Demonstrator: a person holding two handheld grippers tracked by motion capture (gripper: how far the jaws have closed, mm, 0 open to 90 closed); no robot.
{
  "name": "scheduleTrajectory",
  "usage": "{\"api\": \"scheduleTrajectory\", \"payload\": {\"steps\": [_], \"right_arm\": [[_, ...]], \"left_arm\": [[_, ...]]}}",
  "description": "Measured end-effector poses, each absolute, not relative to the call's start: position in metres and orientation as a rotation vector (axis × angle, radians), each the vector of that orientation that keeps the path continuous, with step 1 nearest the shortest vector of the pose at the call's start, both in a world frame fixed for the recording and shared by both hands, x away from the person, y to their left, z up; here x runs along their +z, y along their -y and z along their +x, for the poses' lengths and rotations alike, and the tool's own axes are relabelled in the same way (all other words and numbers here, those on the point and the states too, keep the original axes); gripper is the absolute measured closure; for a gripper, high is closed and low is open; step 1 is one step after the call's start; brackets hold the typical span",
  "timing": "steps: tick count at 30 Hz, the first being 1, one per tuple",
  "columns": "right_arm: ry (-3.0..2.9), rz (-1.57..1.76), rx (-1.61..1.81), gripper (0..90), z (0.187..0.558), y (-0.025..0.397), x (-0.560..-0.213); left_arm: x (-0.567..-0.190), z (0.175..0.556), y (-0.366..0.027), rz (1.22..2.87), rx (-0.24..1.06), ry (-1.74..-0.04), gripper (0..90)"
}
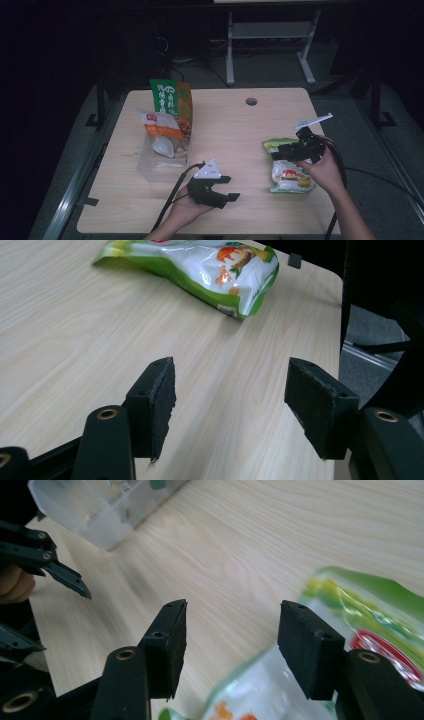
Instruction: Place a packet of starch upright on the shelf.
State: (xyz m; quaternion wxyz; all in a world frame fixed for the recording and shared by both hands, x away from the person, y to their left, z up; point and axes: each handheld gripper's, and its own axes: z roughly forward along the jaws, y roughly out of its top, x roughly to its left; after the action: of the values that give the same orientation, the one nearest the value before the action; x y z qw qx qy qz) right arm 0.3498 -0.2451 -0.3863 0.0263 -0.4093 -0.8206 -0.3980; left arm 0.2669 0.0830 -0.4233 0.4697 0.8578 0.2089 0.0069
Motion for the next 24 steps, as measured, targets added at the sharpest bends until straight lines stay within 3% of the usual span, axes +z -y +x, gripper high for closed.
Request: {"api": "scheduleTrajectory", "payload": {"steps": [24], "right_arm": [[2.494, -1.512, -1.112, 43.4, 0.333, 0.315, -0.423]], "left_arm": [[-0.422, 0.302, -0.008, 2.148, -0.032, -0.47, 36.4]]}}
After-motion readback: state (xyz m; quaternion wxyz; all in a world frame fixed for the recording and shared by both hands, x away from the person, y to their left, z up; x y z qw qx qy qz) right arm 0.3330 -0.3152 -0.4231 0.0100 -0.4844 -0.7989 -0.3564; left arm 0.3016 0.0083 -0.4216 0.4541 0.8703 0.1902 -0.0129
